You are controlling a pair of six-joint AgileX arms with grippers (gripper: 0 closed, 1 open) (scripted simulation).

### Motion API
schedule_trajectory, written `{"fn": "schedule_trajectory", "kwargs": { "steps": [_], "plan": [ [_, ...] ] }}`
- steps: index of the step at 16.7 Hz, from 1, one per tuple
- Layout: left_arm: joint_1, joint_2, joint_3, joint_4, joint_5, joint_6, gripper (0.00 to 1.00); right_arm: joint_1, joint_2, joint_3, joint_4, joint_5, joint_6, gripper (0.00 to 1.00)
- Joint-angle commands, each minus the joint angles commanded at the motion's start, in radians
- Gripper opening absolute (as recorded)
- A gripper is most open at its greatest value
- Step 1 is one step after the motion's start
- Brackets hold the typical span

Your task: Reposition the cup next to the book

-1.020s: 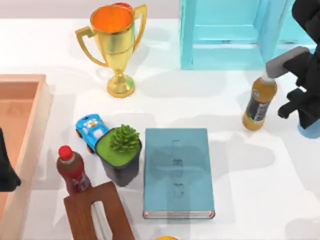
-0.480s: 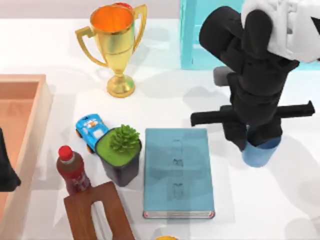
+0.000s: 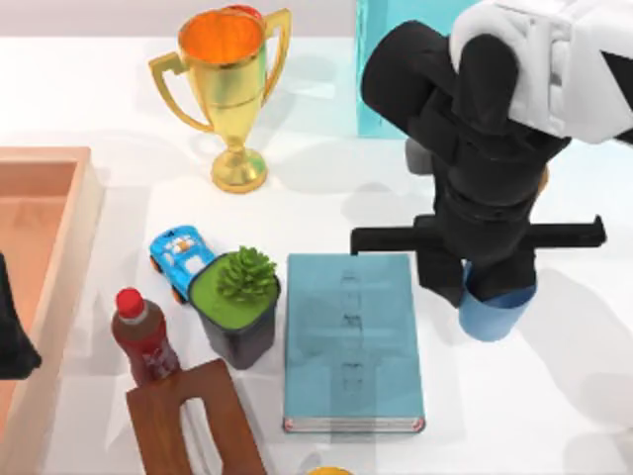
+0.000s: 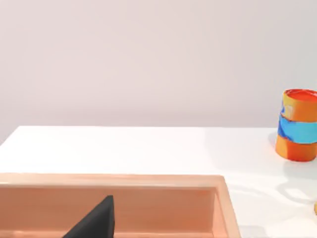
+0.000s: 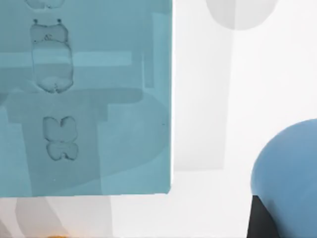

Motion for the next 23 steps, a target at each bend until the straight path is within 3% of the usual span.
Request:
{"fn": "schedule_trajectory", "kwargs": {
  "steps": [4, 11, 15, 23],
  "plan": [
    [0.000, 0.000, 0.000, 0.000, 0.000, 0.000, 1.00, -0.006, 0.004, -0.019, 0.017, -0.001, -0.002, 0.00],
    [0.000, 0.000, 0.000, 0.000, 0.000, 0.000, 1.00, -0.021, 0.013, -0.233, 0.247, 0.000, -0.021, 0.00],
    [0.000, 0.000, 0.000, 0.000, 0.000, 0.000, 1.00, -0.022, 0.014, -0.239, 0.254, 0.000, -0.021, 0.00],
    [0.000, 0.000, 0.000, 0.000, 0.000, 0.000, 1.00, -0.022, 0.014, -0.239, 0.254, 0.000, -0.021, 0.60]
  ]
}}
